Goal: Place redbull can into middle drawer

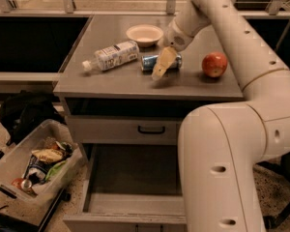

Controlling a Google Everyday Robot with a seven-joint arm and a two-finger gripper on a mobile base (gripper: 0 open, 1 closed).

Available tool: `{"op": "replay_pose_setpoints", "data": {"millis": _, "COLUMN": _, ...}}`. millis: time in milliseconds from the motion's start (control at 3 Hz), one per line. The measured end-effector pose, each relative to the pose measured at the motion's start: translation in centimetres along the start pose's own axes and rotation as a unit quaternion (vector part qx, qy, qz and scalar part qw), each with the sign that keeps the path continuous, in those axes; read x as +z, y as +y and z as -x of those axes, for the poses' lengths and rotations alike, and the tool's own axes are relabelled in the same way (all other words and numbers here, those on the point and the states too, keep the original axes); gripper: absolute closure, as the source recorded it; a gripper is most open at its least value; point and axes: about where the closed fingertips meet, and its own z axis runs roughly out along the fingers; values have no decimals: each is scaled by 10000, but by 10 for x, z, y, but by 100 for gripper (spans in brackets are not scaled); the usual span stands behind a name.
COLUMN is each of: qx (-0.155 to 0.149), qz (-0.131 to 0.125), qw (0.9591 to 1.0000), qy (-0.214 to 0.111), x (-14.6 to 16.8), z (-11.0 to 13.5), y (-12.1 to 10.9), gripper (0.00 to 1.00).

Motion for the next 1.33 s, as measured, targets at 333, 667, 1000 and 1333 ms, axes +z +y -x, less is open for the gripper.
{"op": "replay_pose_setpoints", "data": {"millis": 333, "qx": -4, "qz": 419, "qw": 9990, "qy": -156, "x": 42, "z": 3, "y": 9, "gripper": 0}}
{"op": "replay_pose_setpoints", "data": {"millis": 667, "qx": -4, "qz": 419, "qw": 9990, "qy": -156, "x": 42, "z": 3, "y": 9, "gripper": 0}}
{"op": "replay_pose_setpoints", "data": {"millis": 1000, "qx": -4, "qz": 419, "qw": 9990, "qy": -156, "x": 42, "z": 3, "y": 9, "gripper": 18}}
{"op": "replay_pose_setpoints", "data": {"millis": 1333, "qx": -4, "qz": 419, "qw": 9990, "qy": -156, "x": 42, "z": 3, "y": 9, "gripper": 42}}
